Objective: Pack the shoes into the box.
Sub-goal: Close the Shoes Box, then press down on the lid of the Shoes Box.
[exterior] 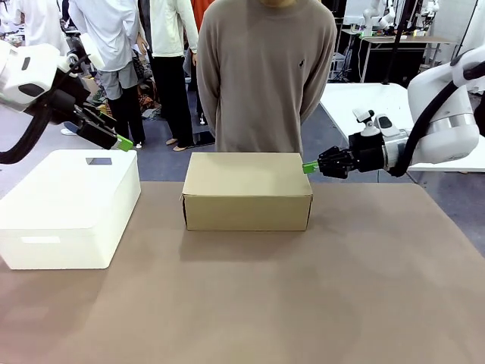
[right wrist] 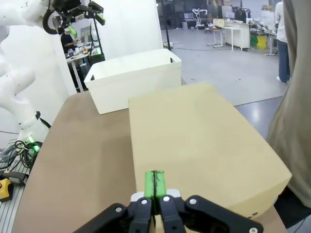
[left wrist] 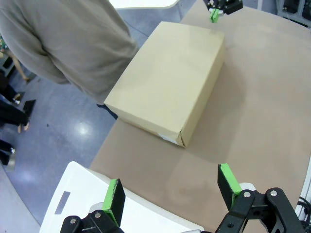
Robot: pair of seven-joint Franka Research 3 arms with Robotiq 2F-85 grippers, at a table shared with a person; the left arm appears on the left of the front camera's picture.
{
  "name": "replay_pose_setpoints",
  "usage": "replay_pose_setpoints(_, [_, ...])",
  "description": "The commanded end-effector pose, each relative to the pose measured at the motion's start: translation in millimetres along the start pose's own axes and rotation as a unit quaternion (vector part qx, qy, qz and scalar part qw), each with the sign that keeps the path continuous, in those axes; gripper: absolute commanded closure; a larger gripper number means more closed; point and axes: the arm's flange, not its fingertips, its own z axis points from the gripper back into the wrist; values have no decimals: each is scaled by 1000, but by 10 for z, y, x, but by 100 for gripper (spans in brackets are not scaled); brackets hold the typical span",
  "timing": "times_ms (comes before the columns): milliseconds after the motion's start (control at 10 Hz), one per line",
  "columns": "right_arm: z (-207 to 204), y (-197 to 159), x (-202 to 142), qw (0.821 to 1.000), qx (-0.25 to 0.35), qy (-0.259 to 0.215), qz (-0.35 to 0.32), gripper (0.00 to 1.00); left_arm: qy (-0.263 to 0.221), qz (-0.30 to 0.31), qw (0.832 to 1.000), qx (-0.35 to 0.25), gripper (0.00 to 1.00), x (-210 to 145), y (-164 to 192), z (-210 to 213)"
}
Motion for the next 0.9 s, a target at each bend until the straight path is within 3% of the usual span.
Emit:
replay_pose_setpoints(0, [-27, 116, 127, 1000, -8, 21, 19, 100, -7, 1, 1000, -2, 0, 3, 2, -5])
replay_pose_setpoints(100, [0, 0, 0, 1000, 0, 0, 0, 100, -7, 1, 1000, -2, 0, 3, 2, -5])
replay_pose_setpoints(800, [0, 0, 0, 1000, 0, 0, 0, 100, -7, 1, 1000, -2, 0, 3, 2, -5])
